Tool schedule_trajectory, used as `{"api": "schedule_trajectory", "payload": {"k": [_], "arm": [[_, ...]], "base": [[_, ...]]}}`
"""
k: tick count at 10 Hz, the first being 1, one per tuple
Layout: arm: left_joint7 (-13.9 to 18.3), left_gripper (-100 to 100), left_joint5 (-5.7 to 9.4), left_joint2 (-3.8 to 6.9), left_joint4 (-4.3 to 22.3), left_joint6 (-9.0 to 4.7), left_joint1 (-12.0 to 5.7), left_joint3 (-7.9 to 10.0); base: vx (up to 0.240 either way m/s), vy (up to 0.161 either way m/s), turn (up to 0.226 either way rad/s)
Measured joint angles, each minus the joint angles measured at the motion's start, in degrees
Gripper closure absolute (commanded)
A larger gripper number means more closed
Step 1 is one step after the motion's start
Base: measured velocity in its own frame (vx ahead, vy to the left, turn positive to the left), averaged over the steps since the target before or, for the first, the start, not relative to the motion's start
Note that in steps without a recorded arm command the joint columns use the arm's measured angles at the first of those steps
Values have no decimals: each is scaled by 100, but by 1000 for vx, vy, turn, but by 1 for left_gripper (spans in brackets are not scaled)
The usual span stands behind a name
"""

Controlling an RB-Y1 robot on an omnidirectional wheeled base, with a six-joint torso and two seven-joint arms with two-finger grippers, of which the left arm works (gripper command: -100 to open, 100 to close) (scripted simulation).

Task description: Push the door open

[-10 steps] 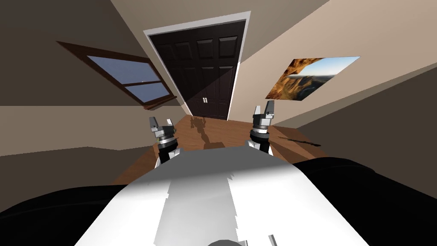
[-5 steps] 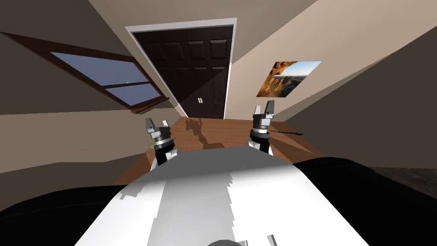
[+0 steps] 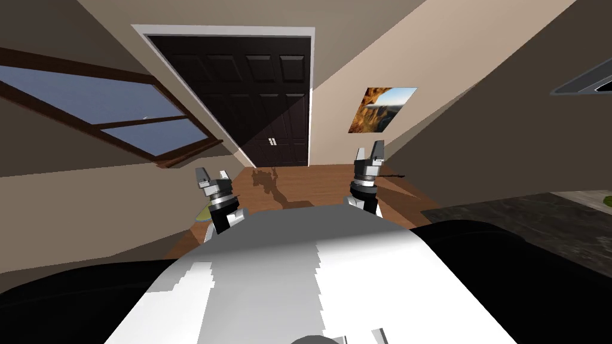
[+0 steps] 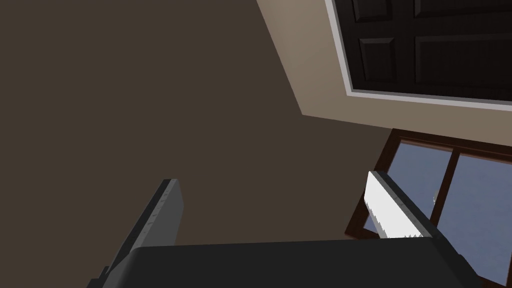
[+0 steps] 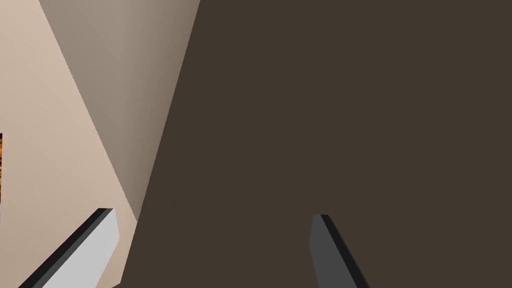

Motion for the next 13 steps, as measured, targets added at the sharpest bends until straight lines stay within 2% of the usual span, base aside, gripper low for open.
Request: {"api": "schedule_trajectory", "payload": {"k": [2, 4, 7, 10, 13], "arm": [[-42, -100, -5, 18, 151, -4, -75, 230], [-74, -100, -13, 36, 370, -70, -148, 458], [-159, -100, -31, 44, 576, -25, -307, 782], [-189, -100, -23, 73, 807, -68, -375, 1113], [-248, -100, -29, 106, 1076, -85, -524, 1450]], "base": [[-5, 88, -301], [-6, 98, -262], [29, 95, -231], [24, 115, -247], [19, 117, -264]]}}
